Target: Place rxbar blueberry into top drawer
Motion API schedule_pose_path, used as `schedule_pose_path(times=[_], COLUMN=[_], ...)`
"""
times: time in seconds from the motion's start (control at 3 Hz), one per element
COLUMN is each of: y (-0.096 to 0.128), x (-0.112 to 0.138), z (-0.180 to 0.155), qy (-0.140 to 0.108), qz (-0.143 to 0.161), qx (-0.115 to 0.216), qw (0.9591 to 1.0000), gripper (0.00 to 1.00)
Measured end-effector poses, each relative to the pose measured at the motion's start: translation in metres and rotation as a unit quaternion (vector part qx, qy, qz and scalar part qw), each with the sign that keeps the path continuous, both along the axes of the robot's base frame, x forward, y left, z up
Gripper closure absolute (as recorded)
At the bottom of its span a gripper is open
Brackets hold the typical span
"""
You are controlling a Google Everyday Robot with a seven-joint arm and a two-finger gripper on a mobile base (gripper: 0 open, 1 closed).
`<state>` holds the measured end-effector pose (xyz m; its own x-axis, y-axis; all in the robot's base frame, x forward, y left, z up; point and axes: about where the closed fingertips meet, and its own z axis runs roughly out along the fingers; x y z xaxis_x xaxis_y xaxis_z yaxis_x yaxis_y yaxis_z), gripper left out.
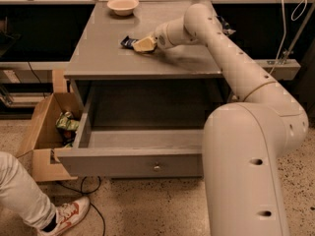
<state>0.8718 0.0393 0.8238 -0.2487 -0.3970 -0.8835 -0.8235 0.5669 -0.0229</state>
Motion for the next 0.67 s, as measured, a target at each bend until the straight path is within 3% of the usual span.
schedule_pose_path(times=[0.33,0.67], y=[-0.011,-0.027], x=[-0.008,-0.026], z=[0.012,0.031], qy=[-0.008,-0.022], qz=[-0.013,-0.033], qx=[0.002,0.001], qw=[0.9999,0.9992], gripper=[0.88,1.00])
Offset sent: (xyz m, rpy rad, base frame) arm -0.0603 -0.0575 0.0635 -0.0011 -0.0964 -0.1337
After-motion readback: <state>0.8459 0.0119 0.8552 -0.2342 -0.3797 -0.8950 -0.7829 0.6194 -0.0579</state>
